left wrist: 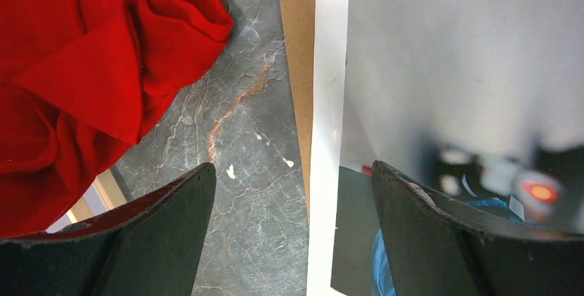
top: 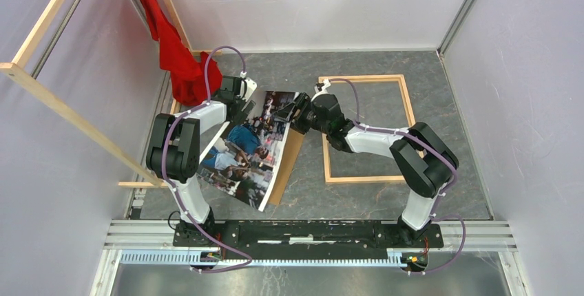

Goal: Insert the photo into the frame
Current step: Pick up the photo at the center of the board, then turn over the photo from the photo frame.

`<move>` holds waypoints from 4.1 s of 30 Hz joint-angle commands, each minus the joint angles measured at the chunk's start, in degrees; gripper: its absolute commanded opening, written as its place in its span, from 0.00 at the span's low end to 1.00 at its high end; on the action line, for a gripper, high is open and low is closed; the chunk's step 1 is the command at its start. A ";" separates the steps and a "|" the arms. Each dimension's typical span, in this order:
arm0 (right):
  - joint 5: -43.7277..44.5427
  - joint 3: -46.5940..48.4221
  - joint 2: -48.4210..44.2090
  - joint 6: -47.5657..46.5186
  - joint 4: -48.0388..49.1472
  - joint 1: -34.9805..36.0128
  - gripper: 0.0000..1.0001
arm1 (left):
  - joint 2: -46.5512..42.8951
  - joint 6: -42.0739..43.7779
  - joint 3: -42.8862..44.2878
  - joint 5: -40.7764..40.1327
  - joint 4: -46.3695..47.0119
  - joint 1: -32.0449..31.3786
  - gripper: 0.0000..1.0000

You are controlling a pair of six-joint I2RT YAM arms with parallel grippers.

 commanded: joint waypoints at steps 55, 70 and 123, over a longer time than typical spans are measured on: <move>46.52 38.00 -13.52 -55.92 -78.62 -7.05 0.00 | -14.40 -3.76 6.99 9.90 -23.75 3.95 1.00; 41.57 32.41 -7.82 -28.03 -74.30 -13.60 0.00 | -15.73 -3.13 4.51 9.73 -21.97 3.95 1.00; 37.94 34.13 1.85 -36.39 -60.14 -17.22 0.00 | -14.07 -2.31 3.23 8.85 -20.17 3.95 1.00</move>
